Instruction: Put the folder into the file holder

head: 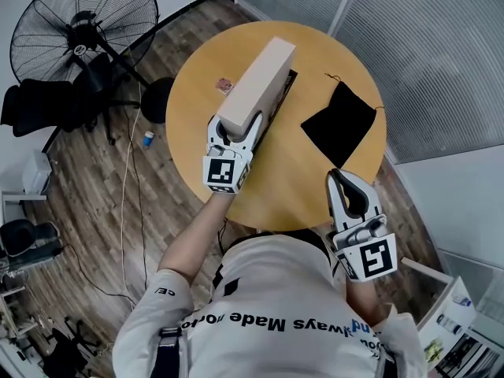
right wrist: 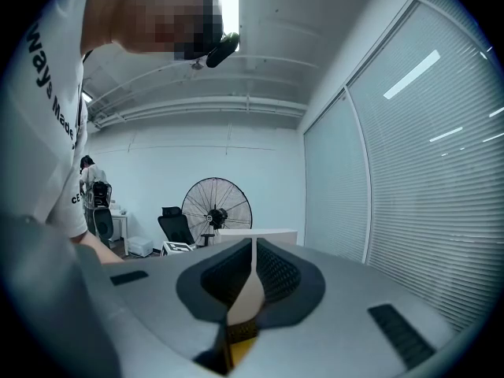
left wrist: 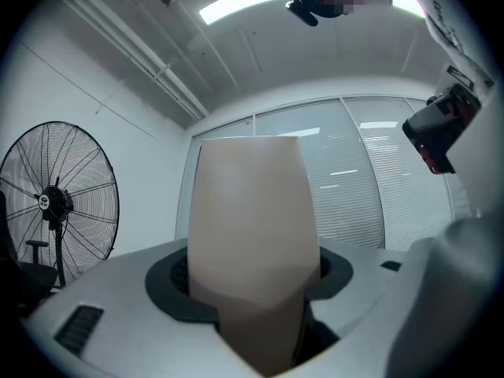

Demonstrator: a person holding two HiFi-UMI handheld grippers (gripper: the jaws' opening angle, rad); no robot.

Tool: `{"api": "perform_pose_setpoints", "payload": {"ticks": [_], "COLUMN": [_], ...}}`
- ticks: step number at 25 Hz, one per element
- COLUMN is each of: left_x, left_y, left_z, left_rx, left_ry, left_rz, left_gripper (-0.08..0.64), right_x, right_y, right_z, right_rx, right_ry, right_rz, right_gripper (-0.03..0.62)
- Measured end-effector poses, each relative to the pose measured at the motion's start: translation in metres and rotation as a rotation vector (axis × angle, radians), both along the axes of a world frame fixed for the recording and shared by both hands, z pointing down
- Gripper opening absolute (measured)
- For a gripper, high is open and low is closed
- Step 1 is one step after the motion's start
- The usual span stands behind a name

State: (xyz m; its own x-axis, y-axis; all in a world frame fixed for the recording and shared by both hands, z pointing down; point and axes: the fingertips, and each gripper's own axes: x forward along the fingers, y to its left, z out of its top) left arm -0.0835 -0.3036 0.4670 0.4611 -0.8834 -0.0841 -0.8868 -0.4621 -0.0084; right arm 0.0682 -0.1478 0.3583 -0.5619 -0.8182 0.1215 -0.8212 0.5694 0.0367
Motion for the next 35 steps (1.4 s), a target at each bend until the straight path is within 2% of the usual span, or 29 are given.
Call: {"api": "perform_pose_setpoints", "payload": {"ticks": [35], "left_x": [-0.001], "left_y": [0.001], "left_z": [0.025], "left_rx": [-0.041], "left_ry": [-0.042], "left_rz": [0.015], "left_gripper": [0.284], "right_x": [-0.004], "right_y": [-0.001], "right_z": [-0.002], "right_rx": [0.003], "right_ry": [-0.006], "right_rz": [0.006], "right_gripper": [0.041]}}
